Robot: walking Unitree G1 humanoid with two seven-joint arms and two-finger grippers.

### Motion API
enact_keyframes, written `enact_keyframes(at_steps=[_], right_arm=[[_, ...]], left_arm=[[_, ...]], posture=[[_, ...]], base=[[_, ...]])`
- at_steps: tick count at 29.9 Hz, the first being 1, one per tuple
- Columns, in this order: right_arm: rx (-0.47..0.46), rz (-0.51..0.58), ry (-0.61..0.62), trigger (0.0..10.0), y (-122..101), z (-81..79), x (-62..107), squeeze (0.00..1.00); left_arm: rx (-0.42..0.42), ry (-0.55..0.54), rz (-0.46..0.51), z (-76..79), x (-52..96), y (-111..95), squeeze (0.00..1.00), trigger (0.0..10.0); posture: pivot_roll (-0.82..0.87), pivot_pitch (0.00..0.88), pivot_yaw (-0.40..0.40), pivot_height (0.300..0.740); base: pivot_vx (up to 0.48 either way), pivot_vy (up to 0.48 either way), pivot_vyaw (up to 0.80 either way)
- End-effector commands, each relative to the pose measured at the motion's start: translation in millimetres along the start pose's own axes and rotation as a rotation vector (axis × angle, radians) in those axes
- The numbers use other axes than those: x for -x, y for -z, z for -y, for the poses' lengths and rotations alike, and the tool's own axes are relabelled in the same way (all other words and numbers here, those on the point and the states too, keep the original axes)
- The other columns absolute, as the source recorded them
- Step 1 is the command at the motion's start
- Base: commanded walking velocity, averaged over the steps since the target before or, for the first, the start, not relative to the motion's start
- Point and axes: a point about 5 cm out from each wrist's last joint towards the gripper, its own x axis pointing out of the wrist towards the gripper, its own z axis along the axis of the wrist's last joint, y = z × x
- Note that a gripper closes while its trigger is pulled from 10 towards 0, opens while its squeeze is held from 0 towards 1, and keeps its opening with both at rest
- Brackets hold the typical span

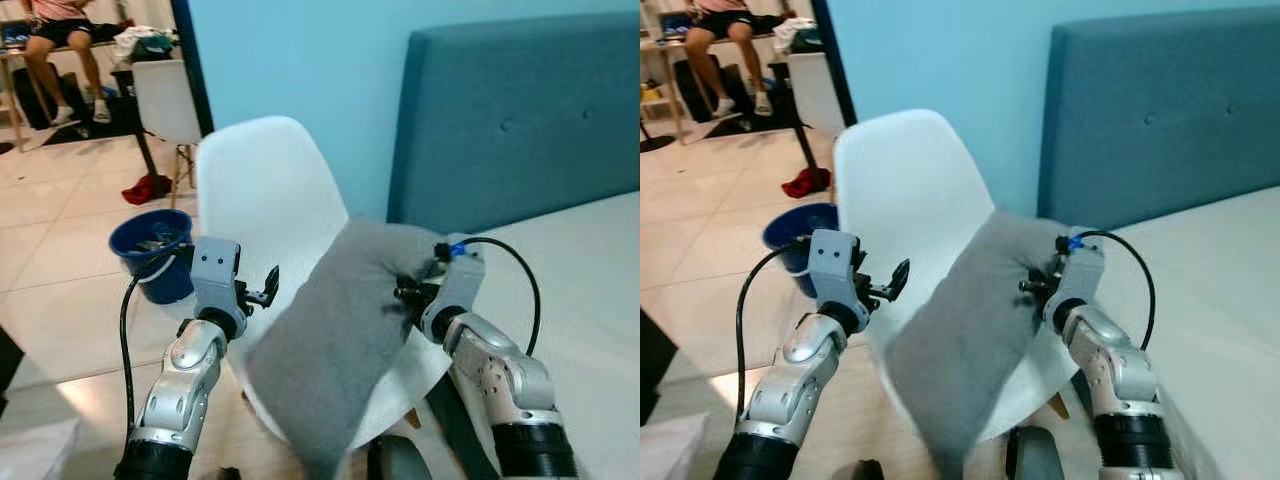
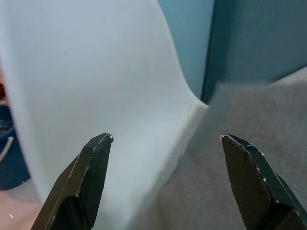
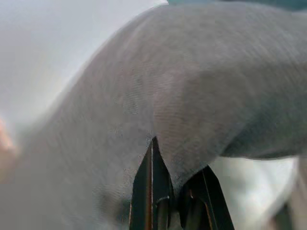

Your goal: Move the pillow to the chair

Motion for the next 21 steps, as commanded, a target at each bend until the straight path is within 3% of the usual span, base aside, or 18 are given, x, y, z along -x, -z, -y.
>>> enact_keyframes(at_steps=[1, 5, 6, 10, 14, 17, 18, 19, 21], right_arm=[[0.027, -0.053, -0.015, 10.0, 2.4, -10.1, -2.0, 0.00], [0.051, -0.091, -0.025, 10.0, 4.5, -15.3, -0.7, 0.00], [0.116, -0.105, -0.021, 10.0, 7.1, -20.2, -0.8, 0.00], [0.221, -0.093, 0.009, 10.0, 6.7, -22.3, -5.6, 0.00], [0.248, -0.092, 0.005, 10.0, 5.5, -24.1, -7.2, 0.00], [0.364, -0.118, 0.015, 10.0, 4.1, -25.5, -10.5, 0.00], [0.364, -0.118, 0.015, 10.0, 4.1, -25.5, -10.5, 0.00], [0.423, -0.126, 0.027, 10.0, 3.1, -25.2, -11.3, 1.00], [0.440, -0.119, 0.044, 10.0, 1.1, -24.3, -11.3, 1.00]], left_arm=[[-0.001, -0.019, -0.019, -5.3, 0.2, 1.1, 0.00, 10.0], [0.001, -0.032, -0.018, -7.5, 0.3, 0.4, 0.00, 10.0], [0.009, -0.061, -0.018, -11.7, 0.1, -0.7, 0.00, 10.0], [0.017, -0.134, -0.037, -23.8, 1.4, 0.6, 0.00, 10.0], [0.020, -0.161, -0.045, -28.2, 2.3, 1.7, 0.00, 10.0], [0.052, -0.226, -0.095, -41.1, 5.2, 8.1, 0.00, 10.0], [0.052, -0.226, -0.095, -41.1, 5.2, 8.1, 0.00, 10.0], [0.089, -0.248, -0.113, -46.0, 6.4, 10.2, 0.00, 10.0], [0.114, -0.244, -0.106, -47.0, 7.8, 8.8, 0.00, 10.0]], posture=[[-0.07, 0.000, 0.019, 0.536], [-0.08, 0.000, 0.018, 0.526], [-0.07, 0.000, 0.019, 0.516], [-0.07, 0.000, 0.018, 0.512], [-0.07, 0.000, 0.019, 0.512], [-0.07, 0.000, 0.016, 0.512], [-0.07, 0.000, 0.016, 0.512], [-0.06, 0.000, 0.012, 0.512], [-0.06, 0.000, 0.013, 0.512]], base=[[0.000, 0.000, 0.00], [0.000, 0.000, 0.00], [0.000, 0.000, 0.00], [0.000, 0.000, 0.00], [0.000, 0.000, 0.00], [0.000, 0.000, 0.00], [0.000, 0.000, 0.00], [0.000, 0.000, 0.00], [0.000, 0.000, 0.00]])
